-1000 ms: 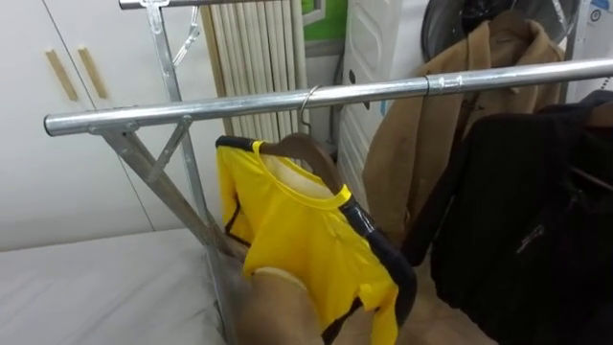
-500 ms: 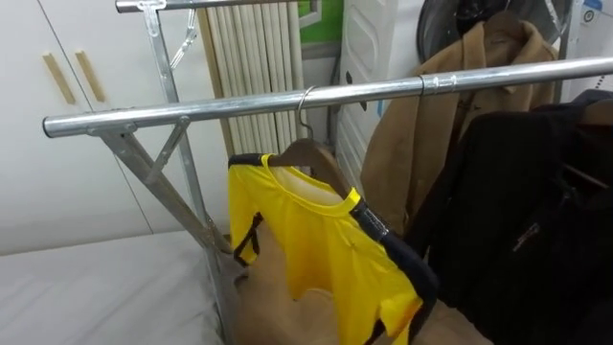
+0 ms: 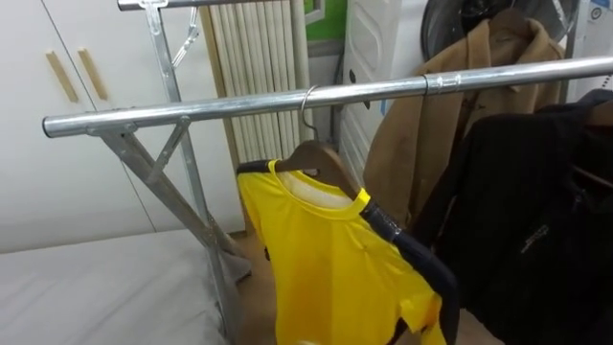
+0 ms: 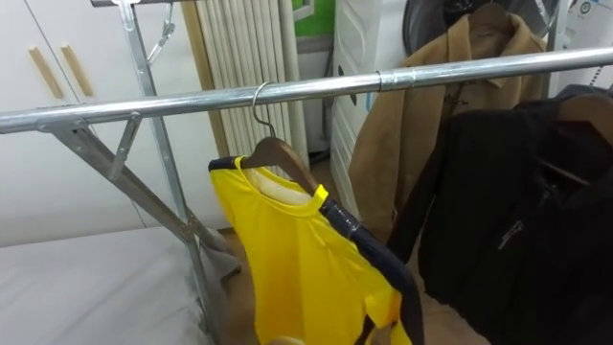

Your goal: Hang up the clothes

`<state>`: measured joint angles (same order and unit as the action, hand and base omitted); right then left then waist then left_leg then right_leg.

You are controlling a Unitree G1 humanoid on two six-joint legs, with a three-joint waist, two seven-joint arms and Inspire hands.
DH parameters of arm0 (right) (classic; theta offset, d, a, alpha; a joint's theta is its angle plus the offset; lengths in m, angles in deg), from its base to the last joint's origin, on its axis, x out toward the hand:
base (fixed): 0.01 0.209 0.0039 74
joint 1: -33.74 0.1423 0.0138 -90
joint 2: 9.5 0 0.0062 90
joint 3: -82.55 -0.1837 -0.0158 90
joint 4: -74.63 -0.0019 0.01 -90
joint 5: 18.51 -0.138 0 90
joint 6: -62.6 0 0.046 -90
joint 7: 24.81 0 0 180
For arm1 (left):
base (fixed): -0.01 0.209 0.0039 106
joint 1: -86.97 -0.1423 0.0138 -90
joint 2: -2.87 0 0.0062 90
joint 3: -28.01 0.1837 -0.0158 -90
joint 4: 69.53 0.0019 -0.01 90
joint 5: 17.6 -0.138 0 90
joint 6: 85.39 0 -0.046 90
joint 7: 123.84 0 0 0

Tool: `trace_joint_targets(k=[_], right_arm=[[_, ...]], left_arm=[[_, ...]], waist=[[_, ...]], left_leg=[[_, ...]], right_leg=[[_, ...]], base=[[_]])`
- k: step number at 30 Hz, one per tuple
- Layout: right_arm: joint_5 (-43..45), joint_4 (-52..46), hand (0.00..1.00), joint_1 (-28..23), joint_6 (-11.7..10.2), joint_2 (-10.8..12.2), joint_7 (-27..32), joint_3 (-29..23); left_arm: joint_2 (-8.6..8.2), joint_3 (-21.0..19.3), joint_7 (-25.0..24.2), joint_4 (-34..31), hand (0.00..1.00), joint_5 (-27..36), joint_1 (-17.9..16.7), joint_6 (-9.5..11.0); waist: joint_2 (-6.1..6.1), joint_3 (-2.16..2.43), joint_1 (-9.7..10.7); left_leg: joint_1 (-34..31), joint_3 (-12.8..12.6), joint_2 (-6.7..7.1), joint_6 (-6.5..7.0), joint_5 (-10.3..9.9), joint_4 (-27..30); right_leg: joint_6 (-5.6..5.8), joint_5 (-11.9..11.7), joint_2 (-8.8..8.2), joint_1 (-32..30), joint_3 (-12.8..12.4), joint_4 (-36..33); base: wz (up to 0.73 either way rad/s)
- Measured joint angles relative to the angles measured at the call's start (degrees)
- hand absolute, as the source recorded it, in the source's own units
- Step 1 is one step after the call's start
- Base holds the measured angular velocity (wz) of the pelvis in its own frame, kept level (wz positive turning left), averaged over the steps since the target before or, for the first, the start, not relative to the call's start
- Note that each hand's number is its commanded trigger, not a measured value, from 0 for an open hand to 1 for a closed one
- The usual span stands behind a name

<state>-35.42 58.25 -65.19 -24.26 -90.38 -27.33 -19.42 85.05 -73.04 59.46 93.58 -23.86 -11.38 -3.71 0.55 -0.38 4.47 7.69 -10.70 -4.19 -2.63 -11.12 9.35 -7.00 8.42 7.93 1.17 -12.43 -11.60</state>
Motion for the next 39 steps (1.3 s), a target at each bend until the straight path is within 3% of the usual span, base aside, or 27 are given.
trace_joint_targets(k=[6,13,23,30,35,37,39], right_arm=[[-0.02,-0.04,0.0,0.04,-0.02,-0.05,0.59,3.84],[-0.02,-0.08,0.0,0.0,-0.48,-0.05,0.96,3.99],[0.52,-0.67,0.0,-0.09,-0.61,-0.07,1.09,4.0],[2.66,-1.28,0.0,0.13,-0.6,-0.08,1.21,4.59],[6.07,-1.34,0.0,0.83,-0.57,-0.22,1.11,5.8],[7.99,-1.68,0.0,1.54,-0.59,-0.95,1.11,7.68],[8.56,-1.7,0.0,2.19,-0.56,-1.41,1.12,8.65]], left_arm=[[0.04,3.08,1.0,-0.09,0.0,1.21,0.56,0.12],[0.15,5.21,1.02,-0.09,0.0,1.19,1.41,0.61],[0.2,5.59,1.02,-1.74,0.0,1.23,1.49,1.33],[0.25,5.63,1.14,-2.13,0.0,2.3,1.52,1.48],[0.25,5.59,1.24,-2.28,0.0,2.2,0.92,2.78],[0.21,5.66,1.28,-2.45,0.0,1.58,1.06,3.41],[0.12,5.68,1.43,-2.77,0.0,1.53,1.28,3.8]], waist=[[-0.11,0.02,-0.02],[-0.35,-0.13,-0.03],[-0.39,-0.07,-0.03],[-0.43,0.23,-0.11],[-0.64,0.07,-0.42],[-0.88,0.52,-1.35],[-1.06,0.53,-1.69]], left_leg=[[0.0,-0.01,0.0,0.0,0.0,0.0],[0.03,0.0,0.0,0.0,0.0,-0.01],[0.05,0.04,0.0,0.0,0.0,-0.01],[0.04,0.08,-0.05,0.0,0.0,0.0],[-0.61,1.29,-0.06,-0.01,0.0,0.2],[-2.86,1.84,-0.06,-0.03,0.02,1.11],[-4.58,3.07,-0.07,-0.09,0.05,1.66]], right_leg=[[0.0,0.0,0.01,0.0,0.03,-0.02],[0.0,0.0,0.02,0.0,-0.01,-0.1],[-0.03,0.04,0.04,-0.03,-0.11,-0.09],[-0.17,0.18,0.01,-0.04,0.35,-0.15],[-0.51,0.51,-0.16,-0.24,1.87,-0.2],[-0.57,0.51,-0.49,-1.74,3.33,-0.37],[-0.67,0.45,-0.92,-2.33,5.74,-0.04]], base=[[0.0],[0.0],[0.0],[0.0],[0.13],[0.28],[0.65]])
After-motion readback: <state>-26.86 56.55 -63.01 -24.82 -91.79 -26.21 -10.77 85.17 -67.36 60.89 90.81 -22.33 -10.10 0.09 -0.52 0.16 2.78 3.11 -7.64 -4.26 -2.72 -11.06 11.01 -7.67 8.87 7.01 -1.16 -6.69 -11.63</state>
